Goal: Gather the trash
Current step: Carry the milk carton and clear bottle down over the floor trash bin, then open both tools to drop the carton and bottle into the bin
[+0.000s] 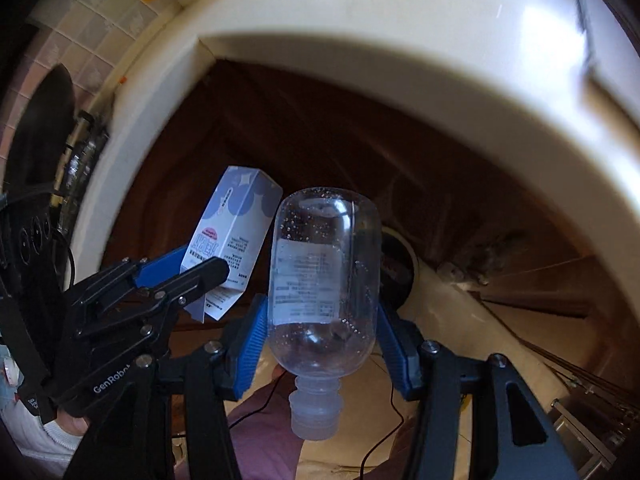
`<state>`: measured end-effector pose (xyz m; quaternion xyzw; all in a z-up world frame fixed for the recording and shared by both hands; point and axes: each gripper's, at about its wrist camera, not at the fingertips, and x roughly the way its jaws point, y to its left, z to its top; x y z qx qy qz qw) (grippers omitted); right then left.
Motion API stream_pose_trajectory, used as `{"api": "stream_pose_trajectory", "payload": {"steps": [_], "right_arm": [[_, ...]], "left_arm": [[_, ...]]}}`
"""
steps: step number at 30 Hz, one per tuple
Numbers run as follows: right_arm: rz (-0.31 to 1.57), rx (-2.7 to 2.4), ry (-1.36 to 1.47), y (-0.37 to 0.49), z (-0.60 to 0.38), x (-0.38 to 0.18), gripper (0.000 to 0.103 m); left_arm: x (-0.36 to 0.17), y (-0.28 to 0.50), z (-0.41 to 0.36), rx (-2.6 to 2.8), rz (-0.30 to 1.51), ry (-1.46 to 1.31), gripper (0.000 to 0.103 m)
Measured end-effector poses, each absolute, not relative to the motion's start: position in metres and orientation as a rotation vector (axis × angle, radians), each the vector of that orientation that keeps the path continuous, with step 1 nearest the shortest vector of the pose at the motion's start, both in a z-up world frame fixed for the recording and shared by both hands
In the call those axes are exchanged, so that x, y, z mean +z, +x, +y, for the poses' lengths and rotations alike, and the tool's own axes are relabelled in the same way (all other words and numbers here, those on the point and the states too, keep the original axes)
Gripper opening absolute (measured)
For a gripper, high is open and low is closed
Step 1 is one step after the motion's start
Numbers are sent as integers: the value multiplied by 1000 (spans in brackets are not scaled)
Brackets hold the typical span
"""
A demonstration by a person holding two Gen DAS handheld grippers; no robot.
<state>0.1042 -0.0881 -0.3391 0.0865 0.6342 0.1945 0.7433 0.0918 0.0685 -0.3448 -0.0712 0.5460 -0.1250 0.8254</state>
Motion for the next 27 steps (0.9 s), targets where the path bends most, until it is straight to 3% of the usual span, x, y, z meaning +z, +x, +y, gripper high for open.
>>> {"api": "stream_pose_trajectory", "payload": {"steps": [9,27], "right_arm": [[1408,397,187,109,-78,-428,53],[1401,341,191,127,-62,-527,56]], "left_arm": [[-443,94,69,-261,1221,-140,33],[-553,117,54,-227,1230,-125,35]]}}
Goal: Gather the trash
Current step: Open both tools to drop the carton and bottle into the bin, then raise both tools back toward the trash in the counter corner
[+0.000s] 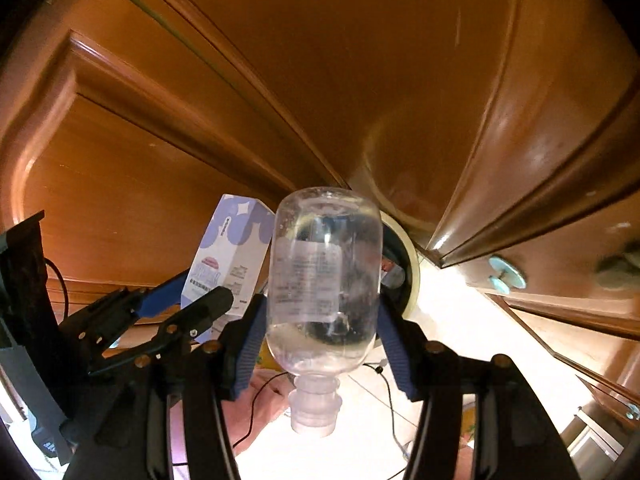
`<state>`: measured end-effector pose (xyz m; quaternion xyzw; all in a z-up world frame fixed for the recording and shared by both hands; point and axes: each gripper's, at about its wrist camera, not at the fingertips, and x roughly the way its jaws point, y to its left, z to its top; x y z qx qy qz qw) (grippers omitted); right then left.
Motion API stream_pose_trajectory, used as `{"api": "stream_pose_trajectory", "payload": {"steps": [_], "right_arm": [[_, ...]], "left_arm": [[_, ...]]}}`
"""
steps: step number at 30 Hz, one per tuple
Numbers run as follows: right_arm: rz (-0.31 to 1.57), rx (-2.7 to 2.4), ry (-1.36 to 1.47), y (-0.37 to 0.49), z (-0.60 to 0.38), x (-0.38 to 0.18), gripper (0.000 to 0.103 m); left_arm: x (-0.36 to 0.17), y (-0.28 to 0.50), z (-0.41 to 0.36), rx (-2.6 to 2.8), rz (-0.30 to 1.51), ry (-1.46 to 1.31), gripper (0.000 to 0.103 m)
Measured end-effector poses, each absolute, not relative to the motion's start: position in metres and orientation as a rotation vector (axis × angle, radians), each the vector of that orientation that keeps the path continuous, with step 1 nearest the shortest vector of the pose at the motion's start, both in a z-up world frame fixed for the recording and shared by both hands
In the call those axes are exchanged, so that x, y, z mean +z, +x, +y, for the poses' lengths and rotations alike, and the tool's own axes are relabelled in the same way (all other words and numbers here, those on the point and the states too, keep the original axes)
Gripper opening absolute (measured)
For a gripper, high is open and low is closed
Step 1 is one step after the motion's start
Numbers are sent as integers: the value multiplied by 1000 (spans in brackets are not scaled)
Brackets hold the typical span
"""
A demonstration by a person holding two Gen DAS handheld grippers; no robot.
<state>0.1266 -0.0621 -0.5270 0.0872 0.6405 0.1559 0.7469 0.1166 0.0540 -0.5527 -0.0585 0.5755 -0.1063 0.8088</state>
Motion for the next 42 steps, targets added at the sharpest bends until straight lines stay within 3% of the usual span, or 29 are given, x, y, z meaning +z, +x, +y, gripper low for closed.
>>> {"api": "stream_pose_trajectory", "payload": {"steps": [2,3,6,15,24,31,42], "right_arm": [[1435,350,199,129,-60,-546,57],[1449,348,216,130,-62,-555,58],[1474,337,259,136,-67,-581,58],[1410,305,155,128,-65,-594,58],[1342,316,107,117,-71,-557,58],[1303,318,131,109,-77,-507,58],[1160,308,187,92,-99,-371,58]], "left_arm": [[-568,120,52,-219,1239,-101,42],[-575,122,52,-222,1251,-95,57],[-597,125,53,-214,1263,-87,72],[-633,142,56,-158,1289,-130,74],[-591,121,60,-146,1207,-114,76],[-534,119,69,-111,1162,-137,79],[-396,107,58,-165,1079,-124,79]]}}
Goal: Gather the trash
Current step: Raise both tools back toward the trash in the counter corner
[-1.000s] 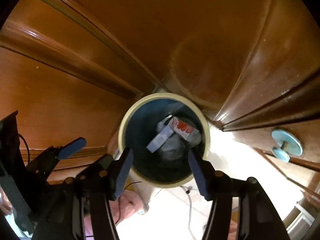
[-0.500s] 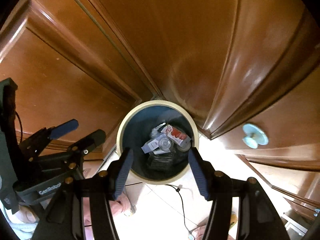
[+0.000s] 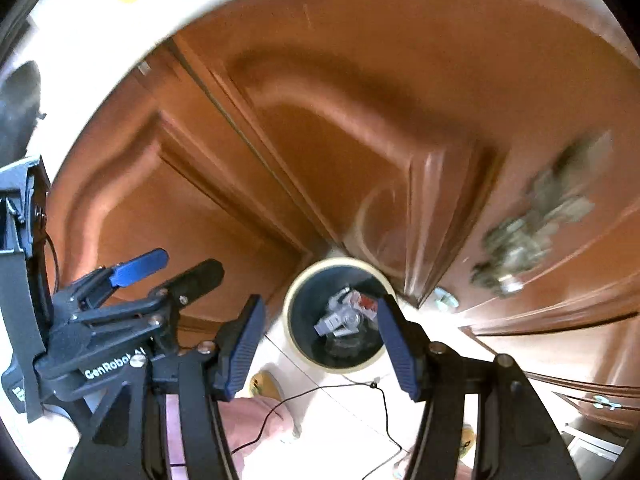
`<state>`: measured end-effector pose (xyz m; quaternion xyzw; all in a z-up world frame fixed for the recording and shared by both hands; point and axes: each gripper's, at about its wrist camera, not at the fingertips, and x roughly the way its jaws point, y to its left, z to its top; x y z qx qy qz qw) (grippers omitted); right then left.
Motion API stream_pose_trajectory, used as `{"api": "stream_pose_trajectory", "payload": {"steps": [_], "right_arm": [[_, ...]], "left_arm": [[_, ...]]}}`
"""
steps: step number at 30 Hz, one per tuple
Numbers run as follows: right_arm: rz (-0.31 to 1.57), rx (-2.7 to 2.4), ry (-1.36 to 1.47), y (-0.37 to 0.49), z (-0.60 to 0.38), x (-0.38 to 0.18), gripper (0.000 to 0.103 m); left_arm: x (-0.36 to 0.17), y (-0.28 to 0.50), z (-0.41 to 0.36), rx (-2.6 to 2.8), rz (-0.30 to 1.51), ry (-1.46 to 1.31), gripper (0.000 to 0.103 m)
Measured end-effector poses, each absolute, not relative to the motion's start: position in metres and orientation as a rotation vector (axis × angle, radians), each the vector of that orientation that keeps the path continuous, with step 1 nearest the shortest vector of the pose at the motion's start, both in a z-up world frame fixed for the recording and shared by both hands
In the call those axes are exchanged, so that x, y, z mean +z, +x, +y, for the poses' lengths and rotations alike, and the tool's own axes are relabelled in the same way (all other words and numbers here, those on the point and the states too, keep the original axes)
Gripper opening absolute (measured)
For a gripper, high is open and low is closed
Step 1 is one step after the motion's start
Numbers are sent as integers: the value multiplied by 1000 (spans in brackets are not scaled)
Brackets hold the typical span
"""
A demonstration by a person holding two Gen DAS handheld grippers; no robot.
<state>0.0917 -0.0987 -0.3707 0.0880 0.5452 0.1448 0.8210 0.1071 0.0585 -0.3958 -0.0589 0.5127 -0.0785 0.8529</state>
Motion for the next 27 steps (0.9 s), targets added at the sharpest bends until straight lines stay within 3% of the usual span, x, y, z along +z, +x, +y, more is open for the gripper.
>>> {"api": "stream_pose_trajectory", "payload": {"steps": [20,27], "right_arm": [[963,244,235,92,-164,-153,58],[893,220,224,98,-178,-106,58]], "left_arm": [[-150,104,7,-301,858,-33,79],[-96,119,-13,-334,775,-41,84]]}}
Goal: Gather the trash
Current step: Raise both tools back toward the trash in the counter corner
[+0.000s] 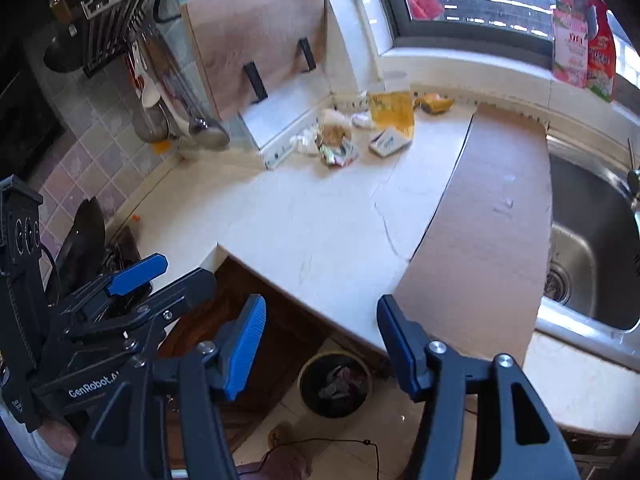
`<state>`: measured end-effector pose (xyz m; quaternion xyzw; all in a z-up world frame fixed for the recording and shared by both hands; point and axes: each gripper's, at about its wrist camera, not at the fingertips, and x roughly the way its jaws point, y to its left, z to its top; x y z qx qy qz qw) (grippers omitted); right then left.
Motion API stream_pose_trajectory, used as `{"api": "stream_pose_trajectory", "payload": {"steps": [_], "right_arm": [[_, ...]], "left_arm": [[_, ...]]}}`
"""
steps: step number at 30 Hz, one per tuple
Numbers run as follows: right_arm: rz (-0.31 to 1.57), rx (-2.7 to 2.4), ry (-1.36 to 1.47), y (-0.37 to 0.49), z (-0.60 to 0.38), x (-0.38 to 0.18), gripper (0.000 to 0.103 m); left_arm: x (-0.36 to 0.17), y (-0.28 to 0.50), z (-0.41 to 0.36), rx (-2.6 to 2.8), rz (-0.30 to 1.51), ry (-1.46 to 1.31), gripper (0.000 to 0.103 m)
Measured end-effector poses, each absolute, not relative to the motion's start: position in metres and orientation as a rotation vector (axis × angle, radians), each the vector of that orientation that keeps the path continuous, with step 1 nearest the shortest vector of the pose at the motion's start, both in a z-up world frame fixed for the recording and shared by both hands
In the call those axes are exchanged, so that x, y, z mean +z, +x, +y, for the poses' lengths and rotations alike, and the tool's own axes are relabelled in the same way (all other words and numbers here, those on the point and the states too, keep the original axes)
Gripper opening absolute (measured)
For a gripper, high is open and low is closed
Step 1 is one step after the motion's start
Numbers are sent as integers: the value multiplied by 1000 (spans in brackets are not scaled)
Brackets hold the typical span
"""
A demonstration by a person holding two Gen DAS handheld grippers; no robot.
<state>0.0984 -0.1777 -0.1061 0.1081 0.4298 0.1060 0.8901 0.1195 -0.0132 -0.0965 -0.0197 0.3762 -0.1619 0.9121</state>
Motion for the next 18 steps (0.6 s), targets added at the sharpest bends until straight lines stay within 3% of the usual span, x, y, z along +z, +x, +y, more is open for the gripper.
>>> {"api": "stream_pose_trajectory", "payload": {"steps": [5,12,18], "right_arm": [[886,246,226,121,-187,-74,58],[884,264,235,182,-198,-31,58],[870,238,234,253,-207,-7,58]], "left_arm": [[-55,141,-19,-298,648,36,94],[-31,202,-16,-229,578,76,95],[-44,252,-19,-133,492,109,95]]}}
